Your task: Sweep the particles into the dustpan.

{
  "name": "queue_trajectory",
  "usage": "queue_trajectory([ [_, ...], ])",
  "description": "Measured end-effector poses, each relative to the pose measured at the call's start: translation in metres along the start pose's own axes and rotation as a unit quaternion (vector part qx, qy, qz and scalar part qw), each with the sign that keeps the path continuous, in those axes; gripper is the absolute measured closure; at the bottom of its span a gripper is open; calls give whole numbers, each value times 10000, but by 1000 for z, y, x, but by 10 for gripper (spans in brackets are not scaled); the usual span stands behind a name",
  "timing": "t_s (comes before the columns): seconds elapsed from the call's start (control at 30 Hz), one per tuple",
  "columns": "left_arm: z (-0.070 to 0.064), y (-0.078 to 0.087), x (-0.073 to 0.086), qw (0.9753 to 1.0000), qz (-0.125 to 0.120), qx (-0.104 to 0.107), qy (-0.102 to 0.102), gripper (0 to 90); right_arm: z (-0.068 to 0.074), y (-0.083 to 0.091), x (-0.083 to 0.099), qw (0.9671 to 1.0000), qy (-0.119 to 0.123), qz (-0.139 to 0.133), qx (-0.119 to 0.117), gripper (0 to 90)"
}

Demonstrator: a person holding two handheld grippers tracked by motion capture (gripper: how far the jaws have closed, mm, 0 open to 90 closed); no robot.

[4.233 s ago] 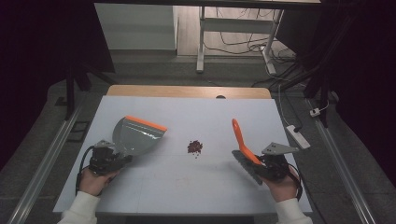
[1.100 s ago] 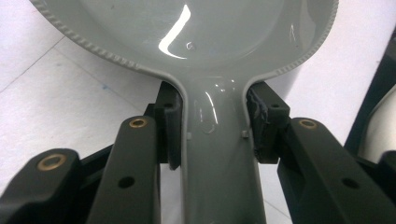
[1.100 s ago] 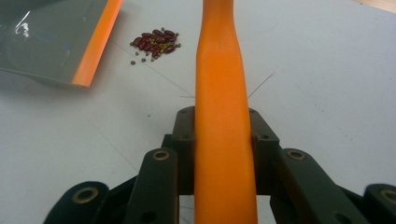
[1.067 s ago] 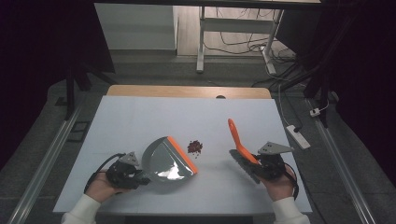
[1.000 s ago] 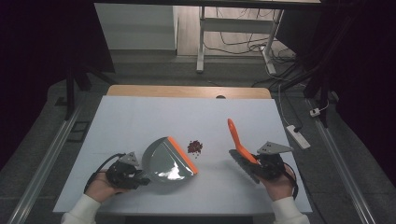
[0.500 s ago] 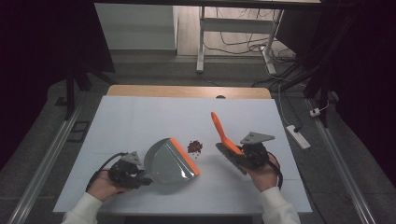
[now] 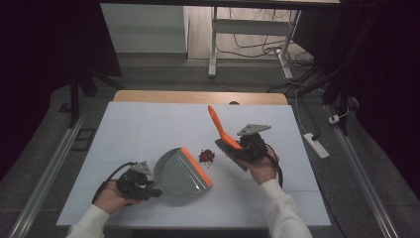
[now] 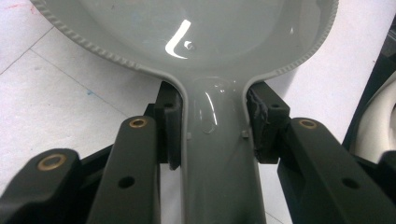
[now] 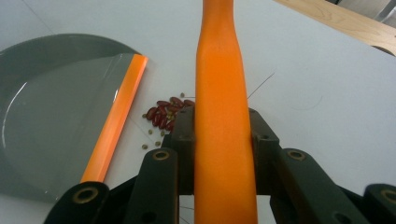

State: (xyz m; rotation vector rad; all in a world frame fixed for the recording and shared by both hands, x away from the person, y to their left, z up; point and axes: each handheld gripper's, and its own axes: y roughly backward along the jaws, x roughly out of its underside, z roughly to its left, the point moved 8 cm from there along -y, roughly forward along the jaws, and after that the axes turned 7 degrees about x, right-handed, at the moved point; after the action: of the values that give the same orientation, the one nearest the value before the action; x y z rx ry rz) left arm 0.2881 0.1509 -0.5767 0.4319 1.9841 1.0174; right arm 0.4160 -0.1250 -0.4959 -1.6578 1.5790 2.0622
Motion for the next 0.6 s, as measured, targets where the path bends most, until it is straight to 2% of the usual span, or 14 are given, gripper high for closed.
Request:
queue_trajectory([
  [0.23,1,-1,-1,10000,-36,1,92,618,-5,-18,-8,9998,-8,183,73,700],
  [0.6,0,-2,-1,10000,-7,71,66,618,-5,-44,-10,9992,-56,374,93,700],
])
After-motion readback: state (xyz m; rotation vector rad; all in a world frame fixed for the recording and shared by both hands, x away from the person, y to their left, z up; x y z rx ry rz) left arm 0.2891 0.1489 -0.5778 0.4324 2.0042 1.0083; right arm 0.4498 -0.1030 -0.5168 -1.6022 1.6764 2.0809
